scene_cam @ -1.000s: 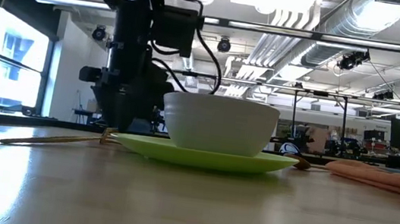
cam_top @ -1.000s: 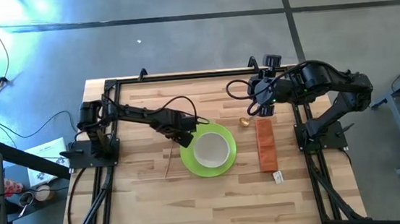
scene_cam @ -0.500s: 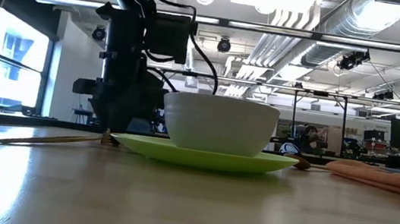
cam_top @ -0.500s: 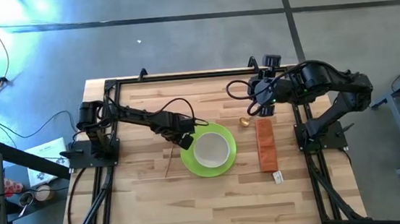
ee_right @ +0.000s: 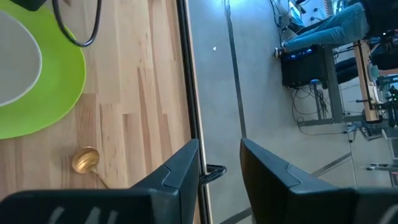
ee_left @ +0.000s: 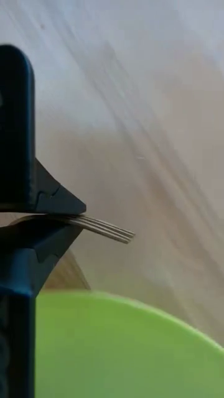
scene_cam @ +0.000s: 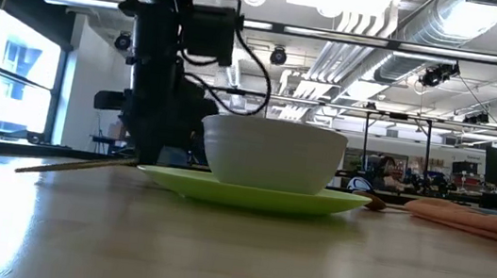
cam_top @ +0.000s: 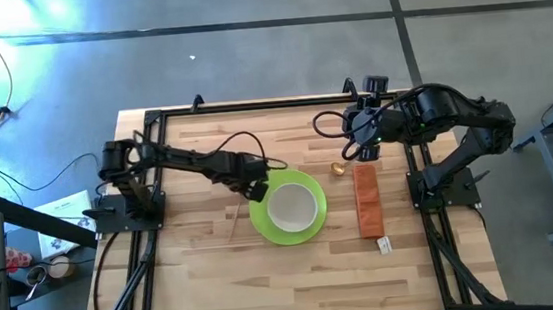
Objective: Set table place
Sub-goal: Place the fork to the left of the green plate
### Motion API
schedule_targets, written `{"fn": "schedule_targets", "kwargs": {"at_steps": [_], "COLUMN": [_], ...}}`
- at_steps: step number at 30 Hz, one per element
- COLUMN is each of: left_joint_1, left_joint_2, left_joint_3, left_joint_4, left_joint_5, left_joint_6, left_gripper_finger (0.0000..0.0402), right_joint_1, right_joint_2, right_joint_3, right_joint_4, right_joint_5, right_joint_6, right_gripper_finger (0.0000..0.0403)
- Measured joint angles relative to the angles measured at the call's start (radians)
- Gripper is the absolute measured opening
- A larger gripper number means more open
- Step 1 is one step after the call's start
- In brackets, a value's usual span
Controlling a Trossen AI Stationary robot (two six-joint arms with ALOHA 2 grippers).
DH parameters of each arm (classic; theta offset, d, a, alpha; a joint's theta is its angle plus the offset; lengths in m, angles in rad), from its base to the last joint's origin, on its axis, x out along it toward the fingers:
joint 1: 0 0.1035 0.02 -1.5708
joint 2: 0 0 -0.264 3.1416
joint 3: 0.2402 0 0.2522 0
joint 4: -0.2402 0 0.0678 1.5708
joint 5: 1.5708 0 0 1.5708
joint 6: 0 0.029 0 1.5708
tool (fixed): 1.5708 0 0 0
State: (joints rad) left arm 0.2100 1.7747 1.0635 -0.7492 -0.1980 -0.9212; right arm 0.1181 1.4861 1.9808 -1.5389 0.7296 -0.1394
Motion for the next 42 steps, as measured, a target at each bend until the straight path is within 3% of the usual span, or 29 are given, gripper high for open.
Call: {"fn": "schedule_targets", "kwargs": {"at_steps": [5, 10, 17, 28, 42], "left_joint_1": [0.000, -0.001, -0.010, -0.014, -0.013], "left_joint_2": [-0.100, -0.223, -0.327, -0.320, -0.322], "left_joint_3": [-0.106, -0.352, -0.670, -0.729, -0.705], "left_joint_4": [0.216, 0.436, 0.919, 0.949, 0.924], "left_joint_5": [-0.004, 0.024, -0.001, 0.009, 0.046], "left_joint_6": [-0.052, -0.214, -0.397, -0.368, -0.296], "left_gripper_finger": [0.0002, 0.0001, 0.0000, 0.0005, 0.0112], "right_joint_1": [0.000, 0.000, 0.000, 0.000, 0.000], "right_joint_2": [0.000, 0.000, 0.000, 0.000, 0.000], "right_joint_3": [0.000, 0.000, 0.000, 0.000, 0.000], "right_joint_4": [-0.017, -0.032, -0.025, -0.003, 0.018], "right_joint_5": [0.000, 0.000, 0.000, 0.000, 0.000], "right_joint_6": [0.000, 0.000, -0.023, -0.019, -0.008], "right_gripper_finger": [0.0110, 0.0110, 0.0110, 0.0110, 0.0110]}}
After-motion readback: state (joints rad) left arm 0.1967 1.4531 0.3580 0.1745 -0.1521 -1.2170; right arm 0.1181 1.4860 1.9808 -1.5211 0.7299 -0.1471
